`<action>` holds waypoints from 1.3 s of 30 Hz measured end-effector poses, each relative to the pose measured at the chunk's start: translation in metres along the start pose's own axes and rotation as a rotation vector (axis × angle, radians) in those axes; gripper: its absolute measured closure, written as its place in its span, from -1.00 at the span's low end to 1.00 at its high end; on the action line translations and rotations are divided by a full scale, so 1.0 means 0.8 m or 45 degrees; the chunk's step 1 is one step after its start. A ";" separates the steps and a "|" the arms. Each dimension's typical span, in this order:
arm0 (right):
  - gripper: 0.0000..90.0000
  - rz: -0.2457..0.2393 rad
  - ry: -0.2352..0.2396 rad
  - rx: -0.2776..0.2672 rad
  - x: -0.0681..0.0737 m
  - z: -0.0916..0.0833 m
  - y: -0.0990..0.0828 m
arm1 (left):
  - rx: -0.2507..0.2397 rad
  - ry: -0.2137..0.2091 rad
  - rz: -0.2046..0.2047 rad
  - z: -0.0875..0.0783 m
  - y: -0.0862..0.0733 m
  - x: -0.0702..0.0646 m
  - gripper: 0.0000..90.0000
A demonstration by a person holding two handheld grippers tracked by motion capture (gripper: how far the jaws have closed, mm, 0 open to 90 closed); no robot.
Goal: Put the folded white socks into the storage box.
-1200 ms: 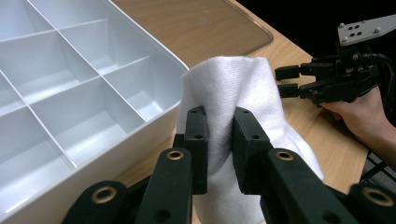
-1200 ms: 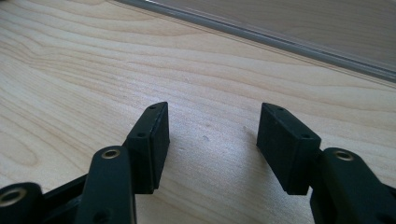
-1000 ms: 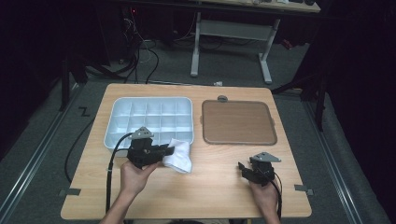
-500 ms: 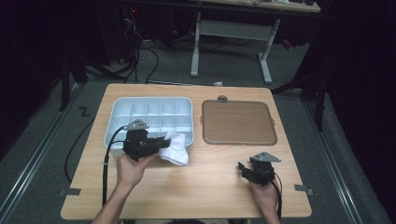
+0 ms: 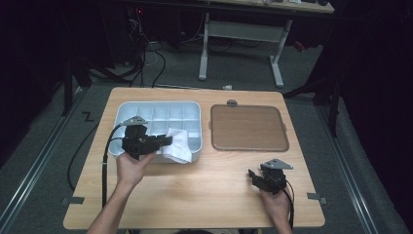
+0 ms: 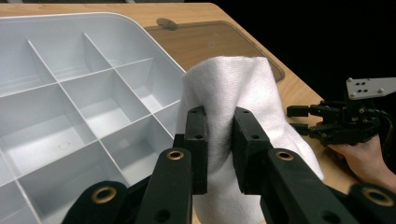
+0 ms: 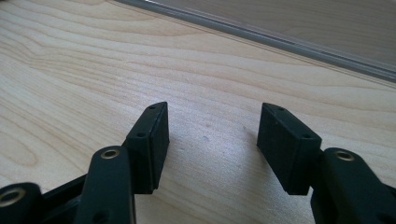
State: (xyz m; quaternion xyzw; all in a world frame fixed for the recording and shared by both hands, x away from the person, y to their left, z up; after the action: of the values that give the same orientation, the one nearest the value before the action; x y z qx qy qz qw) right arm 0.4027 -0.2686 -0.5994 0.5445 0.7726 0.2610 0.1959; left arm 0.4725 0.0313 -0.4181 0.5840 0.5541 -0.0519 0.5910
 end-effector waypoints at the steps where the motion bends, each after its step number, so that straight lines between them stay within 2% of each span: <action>1: -0.02 -0.001 0.000 0.000 0.000 0.000 0.000 | -0.004 0.002 -0.004 0.000 0.002 0.002 0.74; 9: -0.02 0.000 0.000 0.000 0.000 0.000 0.000 | -0.012 0.017 -0.020 0.003 0.011 0.013 0.74; 12: -0.02 -0.001 -0.001 0.000 0.000 0.000 0.000 | -0.021 0.006 -0.054 0.004 0.020 0.023 0.74; 22: -0.02 0.000 -0.001 0.000 0.000 0.000 0.000 | -0.033 0.038 -0.096 0.009 0.031 0.051 0.74; 25: -0.03 0.001 -0.001 0.000 0.000 0.000 0.000 | -0.018 0.036 -0.142 0.013 0.032 0.065 0.74; 30: -0.03 0.001 -0.001 0.001 0.000 0.000 0.000 | -0.002 0.082 -0.159 0.015 0.029 0.087 0.74; 35: -0.03 0.002 0.000 0.001 0.000 0.000 0.000 | 0.012 0.129 -0.145 0.017 0.025 0.102 0.74; 37: -0.03 0.003 -0.001 0.001 0.000 0.000 0.000 | 0.016 0.154 -0.118 0.018 0.023 0.106 0.74; 39: -0.03 0.002 -0.001 0.001 0.000 0.000 0.000 | 0.007 0.192 -0.069 0.020 0.021 0.109 0.74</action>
State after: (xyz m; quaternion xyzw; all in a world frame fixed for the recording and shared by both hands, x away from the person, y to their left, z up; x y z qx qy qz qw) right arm 0.4029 -0.2684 -0.5995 0.5453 0.7722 0.2607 0.1957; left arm 0.5272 0.0758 -0.4747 0.5726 0.6125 -0.0254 0.5443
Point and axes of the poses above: each handheld gripper's, and its own axes: z roughly forward along the jaws, y roughly out of its top, x roughly to its left, the point moved 10 cm from there along z, roughly forward along the jaws, and after that the axes turned 9 degrees about x, right-handed, at the moved point
